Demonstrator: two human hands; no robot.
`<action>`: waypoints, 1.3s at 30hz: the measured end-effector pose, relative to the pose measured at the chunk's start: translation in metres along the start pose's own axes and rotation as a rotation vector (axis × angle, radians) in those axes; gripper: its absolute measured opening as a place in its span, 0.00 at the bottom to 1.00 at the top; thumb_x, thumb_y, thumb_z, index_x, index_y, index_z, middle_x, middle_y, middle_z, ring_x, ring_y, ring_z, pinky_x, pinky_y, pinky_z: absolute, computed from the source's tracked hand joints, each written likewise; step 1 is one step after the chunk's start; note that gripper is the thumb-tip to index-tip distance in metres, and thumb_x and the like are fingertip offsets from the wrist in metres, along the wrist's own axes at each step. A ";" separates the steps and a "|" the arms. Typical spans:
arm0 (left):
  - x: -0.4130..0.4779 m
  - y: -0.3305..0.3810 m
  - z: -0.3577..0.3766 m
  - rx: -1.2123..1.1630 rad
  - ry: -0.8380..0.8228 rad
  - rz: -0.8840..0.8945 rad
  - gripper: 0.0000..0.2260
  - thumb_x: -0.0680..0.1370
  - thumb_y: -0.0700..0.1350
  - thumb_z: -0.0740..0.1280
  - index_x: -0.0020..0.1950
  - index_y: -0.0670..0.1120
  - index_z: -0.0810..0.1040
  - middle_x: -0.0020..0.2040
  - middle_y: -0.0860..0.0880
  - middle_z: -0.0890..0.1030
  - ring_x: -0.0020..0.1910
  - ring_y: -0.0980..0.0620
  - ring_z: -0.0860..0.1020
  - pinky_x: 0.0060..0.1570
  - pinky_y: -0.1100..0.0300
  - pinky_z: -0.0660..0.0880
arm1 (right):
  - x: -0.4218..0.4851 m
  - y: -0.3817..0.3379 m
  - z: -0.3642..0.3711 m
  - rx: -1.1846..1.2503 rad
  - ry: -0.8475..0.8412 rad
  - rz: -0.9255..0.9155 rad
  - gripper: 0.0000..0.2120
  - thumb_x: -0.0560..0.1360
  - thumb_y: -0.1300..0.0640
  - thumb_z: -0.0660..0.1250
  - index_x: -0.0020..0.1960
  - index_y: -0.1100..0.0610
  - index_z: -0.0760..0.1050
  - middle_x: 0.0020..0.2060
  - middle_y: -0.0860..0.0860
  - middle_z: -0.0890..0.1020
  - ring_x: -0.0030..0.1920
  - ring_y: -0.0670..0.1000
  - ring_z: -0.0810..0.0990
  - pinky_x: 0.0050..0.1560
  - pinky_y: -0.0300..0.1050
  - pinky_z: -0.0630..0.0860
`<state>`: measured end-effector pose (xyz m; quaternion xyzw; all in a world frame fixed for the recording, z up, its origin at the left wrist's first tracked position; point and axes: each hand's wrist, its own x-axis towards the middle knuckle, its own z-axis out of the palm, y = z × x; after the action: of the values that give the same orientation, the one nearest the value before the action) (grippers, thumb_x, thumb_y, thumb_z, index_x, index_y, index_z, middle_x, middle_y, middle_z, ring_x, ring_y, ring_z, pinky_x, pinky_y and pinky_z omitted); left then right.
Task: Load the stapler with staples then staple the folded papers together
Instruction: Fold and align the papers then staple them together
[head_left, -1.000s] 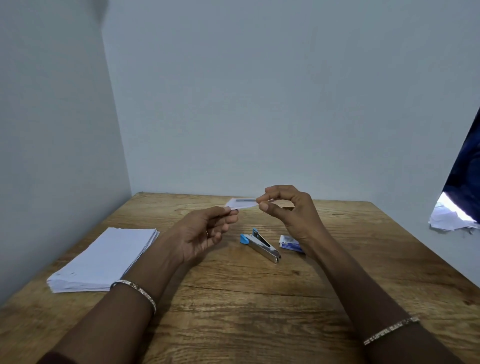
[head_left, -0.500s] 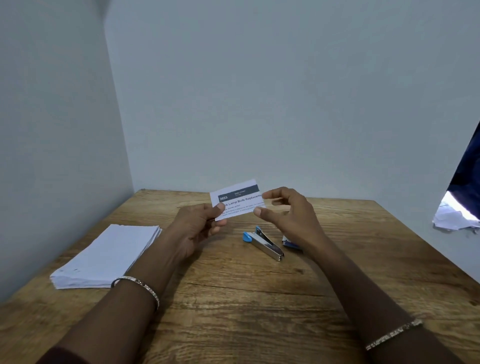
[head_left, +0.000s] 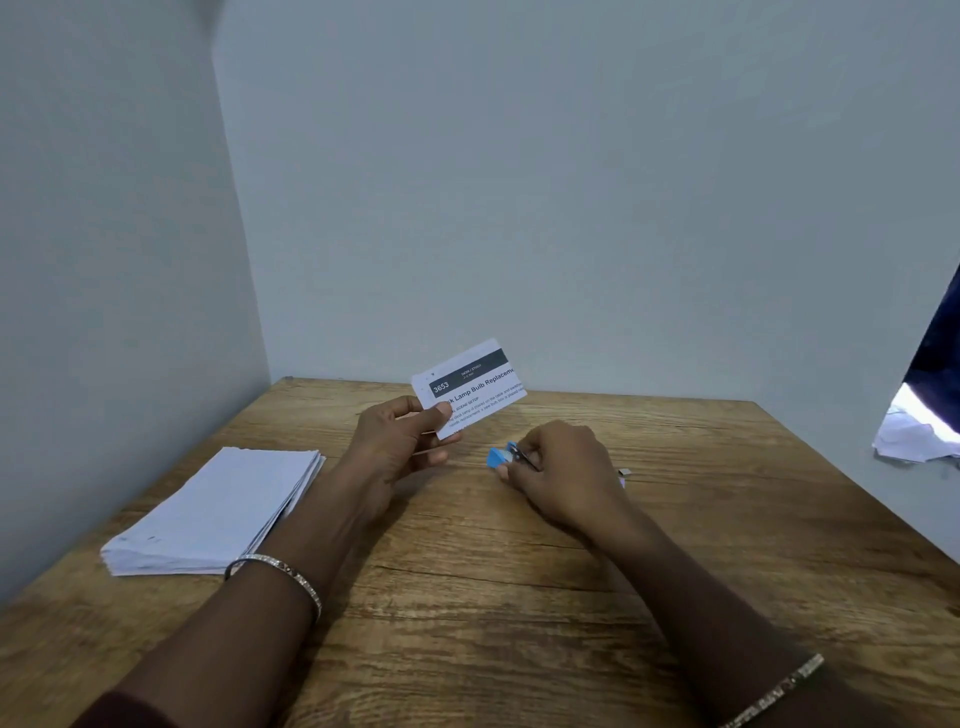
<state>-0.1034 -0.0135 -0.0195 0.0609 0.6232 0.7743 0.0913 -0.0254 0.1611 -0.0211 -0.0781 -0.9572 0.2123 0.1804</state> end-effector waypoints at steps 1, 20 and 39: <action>0.000 0.000 0.000 -0.007 0.005 0.009 0.08 0.77 0.40 0.73 0.54 0.41 0.83 0.47 0.44 0.88 0.41 0.51 0.88 0.33 0.64 0.82 | 0.001 0.000 0.000 0.174 0.006 0.013 0.13 0.73 0.48 0.75 0.52 0.56 0.84 0.39 0.48 0.81 0.43 0.49 0.78 0.43 0.45 0.73; -0.011 -0.001 0.016 -0.046 -0.122 0.140 0.08 0.80 0.36 0.67 0.58 0.37 0.81 0.52 0.40 0.87 0.48 0.47 0.87 0.42 0.58 0.84 | 0.004 0.003 0.006 1.295 -0.260 0.171 0.13 0.78 0.61 0.70 0.60 0.65 0.81 0.45 0.58 0.86 0.41 0.49 0.84 0.51 0.47 0.79; -0.015 -0.004 0.020 0.015 -0.167 0.178 0.10 0.80 0.37 0.68 0.61 0.37 0.79 0.51 0.40 0.87 0.50 0.45 0.87 0.45 0.56 0.84 | 0.010 0.000 0.011 1.269 -0.073 0.325 0.06 0.77 0.67 0.71 0.52 0.68 0.82 0.36 0.58 0.84 0.36 0.51 0.80 0.40 0.43 0.80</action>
<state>-0.0842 0.0032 -0.0186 0.1811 0.6111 0.7670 0.0735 -0.0384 0.1588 -0.0274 -0.0931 -0.6275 0.7629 0.1245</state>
